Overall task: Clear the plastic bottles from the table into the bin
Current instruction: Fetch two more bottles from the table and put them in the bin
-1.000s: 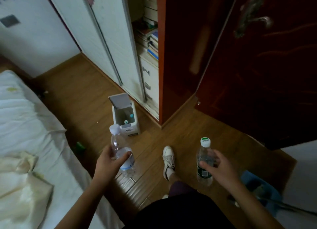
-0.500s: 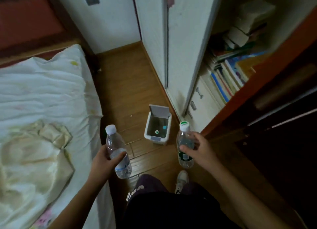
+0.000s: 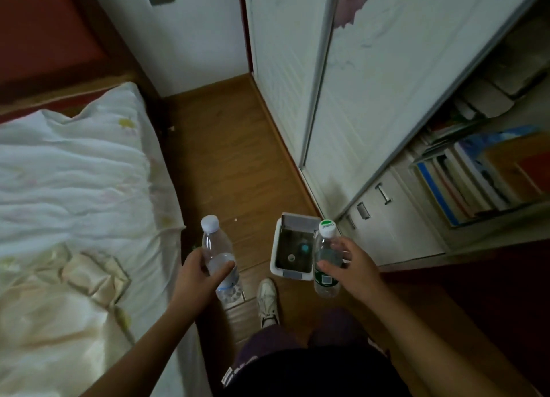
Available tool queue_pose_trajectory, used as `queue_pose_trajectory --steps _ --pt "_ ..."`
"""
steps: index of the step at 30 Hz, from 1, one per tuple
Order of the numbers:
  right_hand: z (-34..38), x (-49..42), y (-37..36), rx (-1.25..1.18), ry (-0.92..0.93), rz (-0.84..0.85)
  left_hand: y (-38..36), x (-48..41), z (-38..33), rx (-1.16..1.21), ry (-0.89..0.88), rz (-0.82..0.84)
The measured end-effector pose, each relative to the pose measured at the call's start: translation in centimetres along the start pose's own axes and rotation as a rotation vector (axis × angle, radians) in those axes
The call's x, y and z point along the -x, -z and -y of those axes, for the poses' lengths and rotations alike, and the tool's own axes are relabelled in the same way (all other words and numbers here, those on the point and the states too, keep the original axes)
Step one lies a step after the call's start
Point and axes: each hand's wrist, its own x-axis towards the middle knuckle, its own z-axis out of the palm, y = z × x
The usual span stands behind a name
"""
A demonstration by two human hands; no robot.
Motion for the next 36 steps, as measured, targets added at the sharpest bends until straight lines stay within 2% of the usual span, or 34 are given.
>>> queue_pose_trajectory --steps 6,11,22,25,27,32,36 --pt "0.4 -2.4 -2.1 -0.066 -0.080 -0.071 -1.9 -6.2 -1.9 0.008 -0.065 0.182" --pt "-2.8 -5.9 -4.0 -0.096 -0.164 -0.099 -7.4 -10.3 -0.5 -0.023 -0.050 0.297" --pt "-14.7 -15.3 -7.9 -0.161 -0.206 -0.079 -21.3 -16.6 9.3 -0.066 0.011 0.271" --pt "-16.2 -16.8 -8.8 -0.212 -0.192 -0.126 -23.1 -17.6 10.2 -0.069 -0.012 0.254" --pt "-20.1 -19.8 -10.6 -0.229 -0.187 -0.131 -27.3 -19.3 13.1 -0.084 -0.011 0.231" --pt "-21.9 -21.8 -12.5 -0.287 -0.167 -0.170 -30.0 -21.4 12.9 -0.091 -0.071 0.188" --pt "-24.1 -24.1 -14.3 -0.264 -0.174 -0.168 -32.9 -22.9 13.7 -0.089 -0.116 0.218"
